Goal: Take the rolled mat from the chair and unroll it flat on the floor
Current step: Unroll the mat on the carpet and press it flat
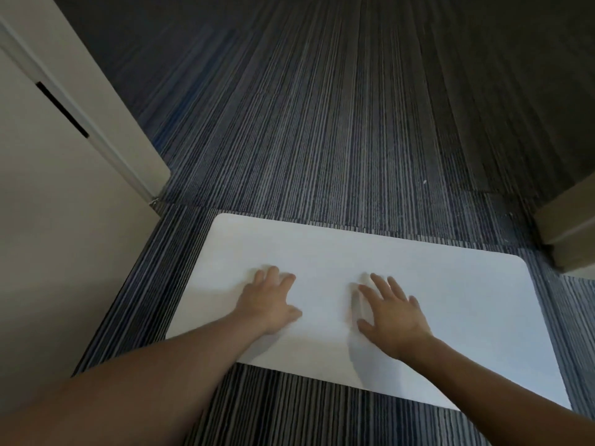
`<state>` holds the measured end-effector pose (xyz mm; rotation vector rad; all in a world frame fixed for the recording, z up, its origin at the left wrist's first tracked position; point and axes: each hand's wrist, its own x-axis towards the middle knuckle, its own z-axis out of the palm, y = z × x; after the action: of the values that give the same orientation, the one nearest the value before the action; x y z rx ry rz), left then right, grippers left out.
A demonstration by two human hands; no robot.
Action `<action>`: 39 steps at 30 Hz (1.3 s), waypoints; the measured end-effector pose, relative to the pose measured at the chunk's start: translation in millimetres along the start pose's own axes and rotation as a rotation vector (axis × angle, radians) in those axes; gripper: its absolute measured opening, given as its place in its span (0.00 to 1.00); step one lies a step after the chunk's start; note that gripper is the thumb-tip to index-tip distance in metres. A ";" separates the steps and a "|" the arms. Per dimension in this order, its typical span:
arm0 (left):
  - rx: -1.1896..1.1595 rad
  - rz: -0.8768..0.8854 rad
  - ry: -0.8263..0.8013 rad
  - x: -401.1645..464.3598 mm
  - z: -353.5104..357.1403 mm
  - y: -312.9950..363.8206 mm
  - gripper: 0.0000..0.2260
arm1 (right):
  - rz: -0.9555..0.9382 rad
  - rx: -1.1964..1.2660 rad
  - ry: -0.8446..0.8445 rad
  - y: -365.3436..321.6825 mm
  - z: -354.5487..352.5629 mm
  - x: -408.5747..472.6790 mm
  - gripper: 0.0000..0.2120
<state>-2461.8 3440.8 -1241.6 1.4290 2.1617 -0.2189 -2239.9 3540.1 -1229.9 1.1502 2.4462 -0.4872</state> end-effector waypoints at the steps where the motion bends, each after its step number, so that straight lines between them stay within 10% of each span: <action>1: -0.009 -0.001 0.020 9.2 -9.0 -17.0 0.34 | -0.041 0.003 0.015 -11.8 -6.1 12.9 0.32; 15: -0.060 -0.078 0.113 96.2 -46.9 -125.7 0.49 | -0.332 -0.060 0.053 -176.2 -22.1 163.5 0.33; 39: -0.076 -0.128 0.052 90.6 -50.8 -123.8 0.56 | -0.284 -0.027 -0.081 -173.3 -33.1 176.8 0.47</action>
<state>-2616.4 3482.0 -1264.3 1.2689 2.2816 -0.1457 -2486.2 3565.8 -1262.5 0.7583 2.5469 -0.5693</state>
